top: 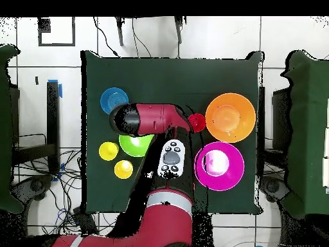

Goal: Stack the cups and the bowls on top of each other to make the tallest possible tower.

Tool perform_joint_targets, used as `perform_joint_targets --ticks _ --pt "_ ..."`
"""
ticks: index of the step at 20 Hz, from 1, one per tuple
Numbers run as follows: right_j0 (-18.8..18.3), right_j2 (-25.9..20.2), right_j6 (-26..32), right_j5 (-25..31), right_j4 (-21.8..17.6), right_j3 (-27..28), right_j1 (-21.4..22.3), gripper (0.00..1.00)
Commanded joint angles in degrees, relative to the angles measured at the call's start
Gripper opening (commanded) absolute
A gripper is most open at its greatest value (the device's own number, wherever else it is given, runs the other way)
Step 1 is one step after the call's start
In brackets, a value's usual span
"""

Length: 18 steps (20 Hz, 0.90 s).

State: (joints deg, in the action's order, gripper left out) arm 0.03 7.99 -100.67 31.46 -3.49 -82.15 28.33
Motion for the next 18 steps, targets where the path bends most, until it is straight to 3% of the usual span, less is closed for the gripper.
perform_joint_targets --ticks 1,10,14,18 --pt "-3.5 -5.7 6.1 1.1 -6.7 -7.2 0.8 1.00" --pt "-12.0 -16.8 9.4 -0.5 -7.0 -16.0 1.7 1.00" --pt "-14.6 -18.9 10.2 -0.3 -8.9 -18.3 1.4 1.00" --pt "-16.5 -20.2 8.1 -4.6 -11.5 -20.5 -0.3 1.00"
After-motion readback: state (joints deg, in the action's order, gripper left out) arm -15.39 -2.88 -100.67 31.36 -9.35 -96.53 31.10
